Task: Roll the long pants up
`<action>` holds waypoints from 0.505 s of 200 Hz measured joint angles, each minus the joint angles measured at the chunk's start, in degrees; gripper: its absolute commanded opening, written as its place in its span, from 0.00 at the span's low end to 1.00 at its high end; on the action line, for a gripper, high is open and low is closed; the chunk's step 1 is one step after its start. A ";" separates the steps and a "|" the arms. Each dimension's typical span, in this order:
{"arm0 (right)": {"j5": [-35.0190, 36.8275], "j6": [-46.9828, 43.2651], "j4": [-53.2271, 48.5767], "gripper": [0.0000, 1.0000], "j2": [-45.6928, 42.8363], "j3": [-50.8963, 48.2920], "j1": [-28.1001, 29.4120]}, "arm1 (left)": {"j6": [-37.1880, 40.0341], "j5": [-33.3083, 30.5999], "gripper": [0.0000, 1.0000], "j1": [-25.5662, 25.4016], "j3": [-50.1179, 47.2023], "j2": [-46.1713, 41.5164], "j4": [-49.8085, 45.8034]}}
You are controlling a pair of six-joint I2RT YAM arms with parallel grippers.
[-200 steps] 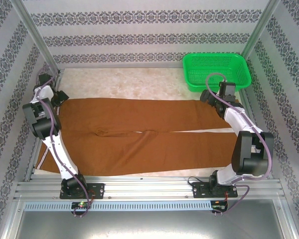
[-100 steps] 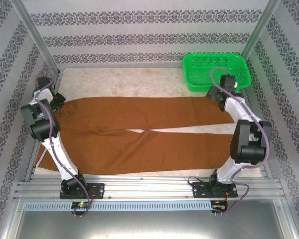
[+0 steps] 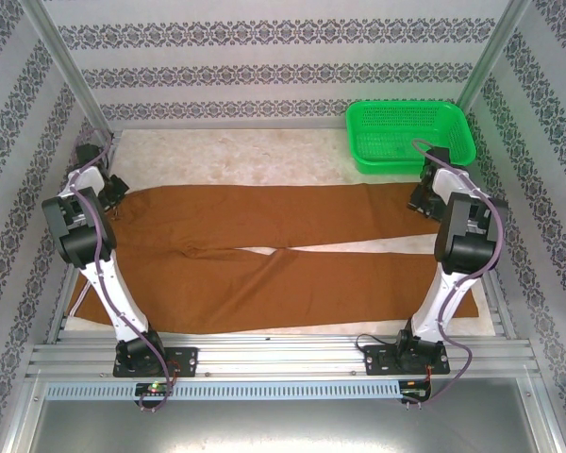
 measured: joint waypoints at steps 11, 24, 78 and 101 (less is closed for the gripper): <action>-0.09 -0.20 -0.17 0.00 0.39 0.37 0.42 | 0.00 0.31 0.00 -0.28 0.39 0.07 -0.42; -0.11 -0.17 -0.28 0.00 1.29 1.09 0.98 | 0.00 0.55 0.00 -0.66 0.98 0.22 -0.96; -0.04 -0.70 -2.32 0.00 3.04 0.72 2.03 | 0.26 0.66 0.00 -1.18 1.22 0.31 -1.25; 0.09 -0.70 -3.08 0.00 0.68 -2.60 2.40 | 0.44 0.55 0.00 -1.18 1.22 0.31 -1.36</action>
